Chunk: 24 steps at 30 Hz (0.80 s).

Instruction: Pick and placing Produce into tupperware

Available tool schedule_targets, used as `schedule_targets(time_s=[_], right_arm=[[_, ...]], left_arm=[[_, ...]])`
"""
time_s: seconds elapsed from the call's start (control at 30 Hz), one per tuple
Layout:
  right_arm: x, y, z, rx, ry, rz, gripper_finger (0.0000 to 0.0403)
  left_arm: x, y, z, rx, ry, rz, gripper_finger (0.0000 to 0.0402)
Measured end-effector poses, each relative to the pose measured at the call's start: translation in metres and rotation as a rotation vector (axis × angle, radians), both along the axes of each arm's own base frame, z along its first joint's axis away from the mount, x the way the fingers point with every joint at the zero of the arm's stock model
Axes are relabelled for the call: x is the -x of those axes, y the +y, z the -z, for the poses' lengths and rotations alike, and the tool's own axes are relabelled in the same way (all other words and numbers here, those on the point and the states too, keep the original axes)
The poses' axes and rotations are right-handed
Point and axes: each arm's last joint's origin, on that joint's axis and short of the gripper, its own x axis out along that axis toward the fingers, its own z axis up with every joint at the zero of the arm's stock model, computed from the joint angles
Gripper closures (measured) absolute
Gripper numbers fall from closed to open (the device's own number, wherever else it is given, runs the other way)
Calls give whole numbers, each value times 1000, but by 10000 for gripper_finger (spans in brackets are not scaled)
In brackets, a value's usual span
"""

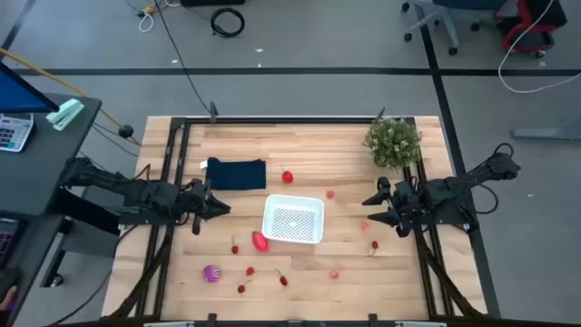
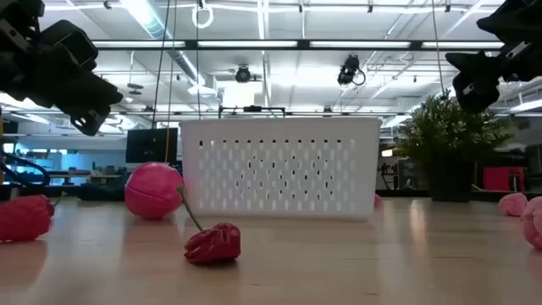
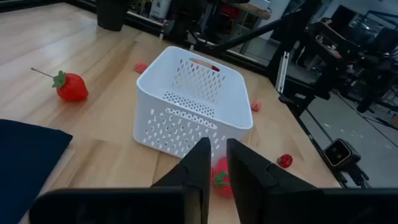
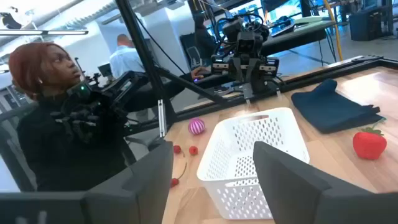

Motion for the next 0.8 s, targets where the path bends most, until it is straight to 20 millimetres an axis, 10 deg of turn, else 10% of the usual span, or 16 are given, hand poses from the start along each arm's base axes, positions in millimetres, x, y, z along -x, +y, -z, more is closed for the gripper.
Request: schedule_targets(time_s=[0.8], right_arm=[[0, 0, 0, 0, 0, 0, 171]], left_arm=[[0, 0, 0, 0, -1, 0, 342]])
